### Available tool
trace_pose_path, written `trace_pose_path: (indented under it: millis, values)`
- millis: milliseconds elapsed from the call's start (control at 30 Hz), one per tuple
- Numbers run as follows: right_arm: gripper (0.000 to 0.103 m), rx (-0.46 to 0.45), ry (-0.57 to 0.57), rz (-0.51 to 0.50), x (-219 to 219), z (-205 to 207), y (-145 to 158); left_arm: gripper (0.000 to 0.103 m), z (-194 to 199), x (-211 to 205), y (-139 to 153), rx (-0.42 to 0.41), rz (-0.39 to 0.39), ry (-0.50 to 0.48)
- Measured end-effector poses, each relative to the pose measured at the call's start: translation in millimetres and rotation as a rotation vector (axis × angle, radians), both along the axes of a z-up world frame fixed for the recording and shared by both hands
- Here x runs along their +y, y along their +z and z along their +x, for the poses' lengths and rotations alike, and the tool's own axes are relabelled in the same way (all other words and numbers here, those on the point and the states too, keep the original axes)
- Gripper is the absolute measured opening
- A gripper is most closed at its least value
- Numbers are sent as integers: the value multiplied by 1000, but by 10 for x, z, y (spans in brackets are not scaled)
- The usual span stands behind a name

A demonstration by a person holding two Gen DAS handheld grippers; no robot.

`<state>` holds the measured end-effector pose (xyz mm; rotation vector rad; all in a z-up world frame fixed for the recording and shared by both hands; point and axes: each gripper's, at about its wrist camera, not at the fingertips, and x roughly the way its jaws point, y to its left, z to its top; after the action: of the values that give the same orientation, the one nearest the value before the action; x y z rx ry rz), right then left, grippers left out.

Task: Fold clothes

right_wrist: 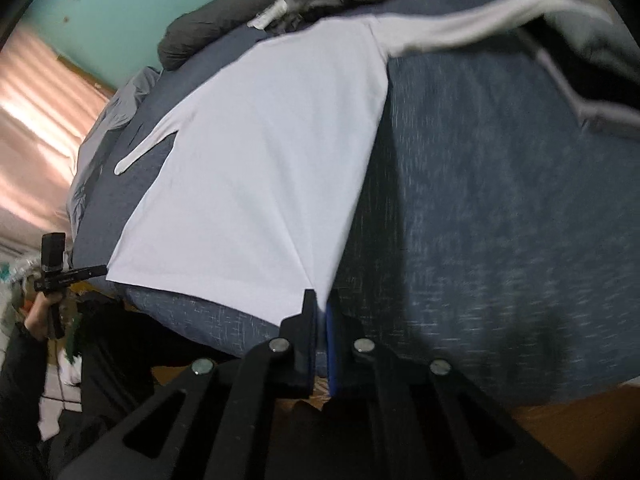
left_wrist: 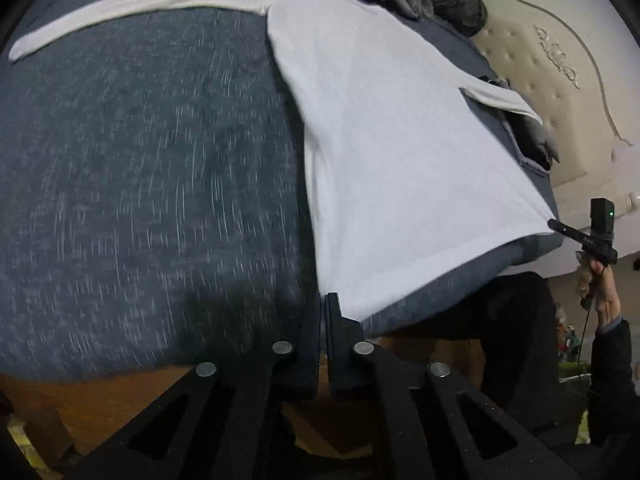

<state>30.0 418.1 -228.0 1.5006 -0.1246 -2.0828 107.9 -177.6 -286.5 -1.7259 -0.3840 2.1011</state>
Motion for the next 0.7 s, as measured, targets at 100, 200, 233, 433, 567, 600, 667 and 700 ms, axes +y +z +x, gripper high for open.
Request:
trace_pose_path:
  millis: [100,200,233,433,567,600,667,700]
  values:
    - [3,2,5,40,52,-2,-22,0,-4,-5,-203,-45,-17,12]
    - [3,-31,-2,41,45,-50,-199,0,-66,-23,-278,-22,-21,42]
    - [3,-36,-2,35,38,-40,-247,0,-91,-9,-250,-2,-23,49]
    - [3,-52,-15,34,35,-41,-345,28,-429,217,-150,71,-37,45]
    - [3,-50,-20,23,27,-47,-300,28,-692,323,-211,78,-53,38]
    - [3,-49,-21,20,30,-46,-290,28,-733,328,-218,80,-63,35]
    - [3,-44,-17,16,22,-35,-273,28,-798,365,-237,81,-70,34]
    - [3,-44,-18,13,29,-31,-267,28,-836,381,-252,82,-75,34]
